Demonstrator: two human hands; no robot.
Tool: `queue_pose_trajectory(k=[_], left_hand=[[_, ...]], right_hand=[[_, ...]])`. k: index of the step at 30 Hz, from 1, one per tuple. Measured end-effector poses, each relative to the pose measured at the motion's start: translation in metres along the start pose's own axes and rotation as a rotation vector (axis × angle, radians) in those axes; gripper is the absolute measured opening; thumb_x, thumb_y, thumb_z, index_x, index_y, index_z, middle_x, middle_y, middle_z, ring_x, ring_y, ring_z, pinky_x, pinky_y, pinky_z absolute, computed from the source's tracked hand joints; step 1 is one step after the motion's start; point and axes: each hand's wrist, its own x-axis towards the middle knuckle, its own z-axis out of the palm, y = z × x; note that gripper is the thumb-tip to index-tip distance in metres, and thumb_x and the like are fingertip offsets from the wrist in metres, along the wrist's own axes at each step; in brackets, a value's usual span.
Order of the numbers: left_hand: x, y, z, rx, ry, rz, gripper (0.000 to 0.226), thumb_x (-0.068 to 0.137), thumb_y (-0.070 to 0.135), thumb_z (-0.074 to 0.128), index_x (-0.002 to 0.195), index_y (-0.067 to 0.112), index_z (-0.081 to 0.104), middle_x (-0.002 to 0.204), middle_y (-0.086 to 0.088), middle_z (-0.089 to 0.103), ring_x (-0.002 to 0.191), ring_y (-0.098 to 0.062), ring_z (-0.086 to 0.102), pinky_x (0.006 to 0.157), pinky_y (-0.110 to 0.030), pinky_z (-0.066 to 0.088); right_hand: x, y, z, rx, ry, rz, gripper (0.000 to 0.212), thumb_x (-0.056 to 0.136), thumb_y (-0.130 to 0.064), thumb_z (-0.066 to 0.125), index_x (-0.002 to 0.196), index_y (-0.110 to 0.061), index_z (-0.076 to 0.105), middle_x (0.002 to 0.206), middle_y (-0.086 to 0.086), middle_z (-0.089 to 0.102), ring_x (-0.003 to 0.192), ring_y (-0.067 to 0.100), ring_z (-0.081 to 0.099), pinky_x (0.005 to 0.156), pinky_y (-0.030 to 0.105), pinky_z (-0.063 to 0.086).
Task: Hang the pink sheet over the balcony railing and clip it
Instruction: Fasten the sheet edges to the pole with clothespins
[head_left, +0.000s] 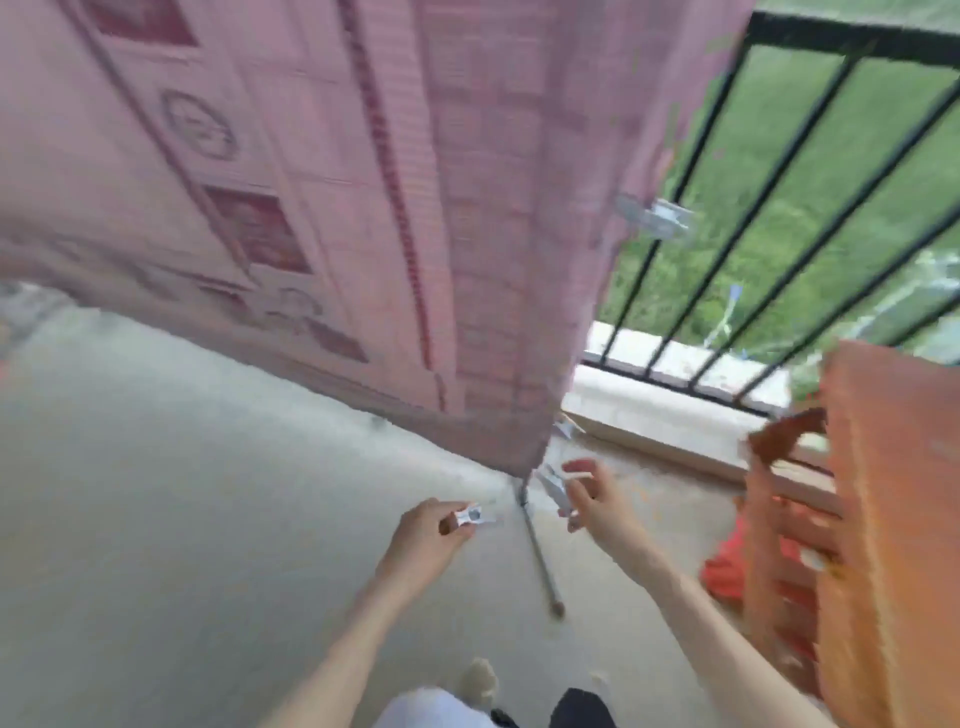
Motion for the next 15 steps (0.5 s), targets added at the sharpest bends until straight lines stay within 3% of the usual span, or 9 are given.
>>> queue_pose_trajectory(k=[4,7,11,13,15], left_hand=[[-0.013,-0.060,-0.091,-0.117,0.284,-0.173,0.029,0.087,0.014,0.058,0.115,0.013,0.063,0.074,0.004,0.053,0.078,-0.014,0.051,0.064,-0.011,0.031],[-0.022,-0.098,-0.148,-0.212,0.413,-0.255,0.027,0.086,0.014,0.058,0.113,0.015,0.064,0.093,-0.001,0.061,0.083,-0.015,0.054,0.067,-0.012,0.034],[-0.027,-0.139,-0.214,-0.299,0.558,-0.290,0.013,0.085,0.015,0.060,0.096,0.022,0.063,0.077,0.016,0.052,0.062,0.003,0.050,0.058,-0.007,0.036],[-0.023,-0.161,-0.248,-0.348,0.620,-0.307,0.012,0.083,0.015,0.062,0.087,0.026,0.058,0.069,0.018,0.052,0.054,0.009,0.049,0.054,-0.008,0.036],[-0.015,-0.182,-0.283,-0.400,0.651,-0.321,0.012,0.082,0.017,0.064,0.085,0.027,0.059,0.065,0.014,0.053,0.051,0.007,0.048,0.052,-0.010,0.035]], right_hand=[[0.023,-0.077,0.103,0.028,-0.273,-0.115,0.013,0.094,-0.004,0.047,0.105,-0.011,0.050,0.086,0.010,0.057,0.046,0.000,0.053,0.044,0.018,0.043],[0.032,-0.134,0.176,0.170,-0.460,-0.029,0.015,0.095,-0.010,0.048,0.104,-0.020,0.053,0.077,0.006,0.057,0.046,0.007,0.051,0.043,0.019,0.043],[0.048,-0.201,0.264,0.065,-0.588,0.067,0.013,0.093,-0.014,0.049,0.085,-0.016,0.060,0.062,0.007,0.052,0.041,0.014,0.043,0.043,0.020,0.035],[0.056,-0.226,0.304,-0.105,-0.679,-0.058,0.018,0.091,-0.023,0.054,0.076,-0.016,0.061,0.056,0.001,0.048,0.047,0.017,0.041,0.046,0.021,0.034],[0.064,-0.248,0.341,-0.306,-0.798,-0.289,0.025,0.083,-0.040,0.063,0.080,-0.015,0.065,0.055,-0.004,0.044,0.054,0.016,0.038,0.050,0.022,0.032]])
